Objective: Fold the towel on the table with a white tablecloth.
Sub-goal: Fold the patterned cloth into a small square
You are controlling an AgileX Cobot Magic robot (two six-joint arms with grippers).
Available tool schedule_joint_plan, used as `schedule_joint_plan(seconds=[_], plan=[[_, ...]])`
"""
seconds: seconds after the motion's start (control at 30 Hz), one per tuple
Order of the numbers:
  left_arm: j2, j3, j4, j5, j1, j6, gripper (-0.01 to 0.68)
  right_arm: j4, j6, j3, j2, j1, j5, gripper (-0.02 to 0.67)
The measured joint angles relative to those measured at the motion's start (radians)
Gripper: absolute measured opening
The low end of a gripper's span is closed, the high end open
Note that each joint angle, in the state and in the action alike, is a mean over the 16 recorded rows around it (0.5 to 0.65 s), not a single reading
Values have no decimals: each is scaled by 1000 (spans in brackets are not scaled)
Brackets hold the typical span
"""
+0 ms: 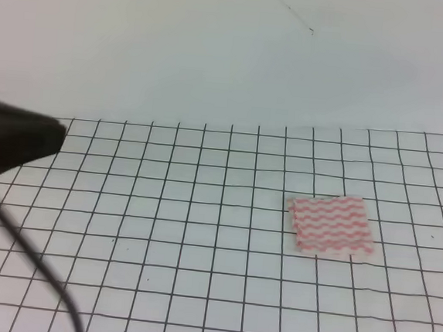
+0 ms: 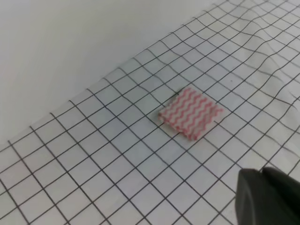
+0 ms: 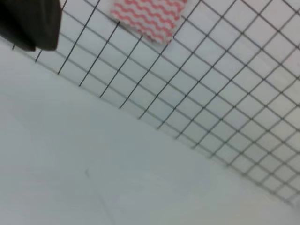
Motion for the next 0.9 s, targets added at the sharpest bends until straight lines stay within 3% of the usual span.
schedule_joint_plan(seconds=[0.23,0.57,0.9], plan=[[-215,131,0,-47,0,-84,-2,26,10,330,-292,0,-251,1],[-455,454,-150,-321,0,-95,-2,58,-54,850,-540,0,-667,0],[-507,611,-227,-447,0,-75,-2,89,-81,1110,-572,0,-795,0]])
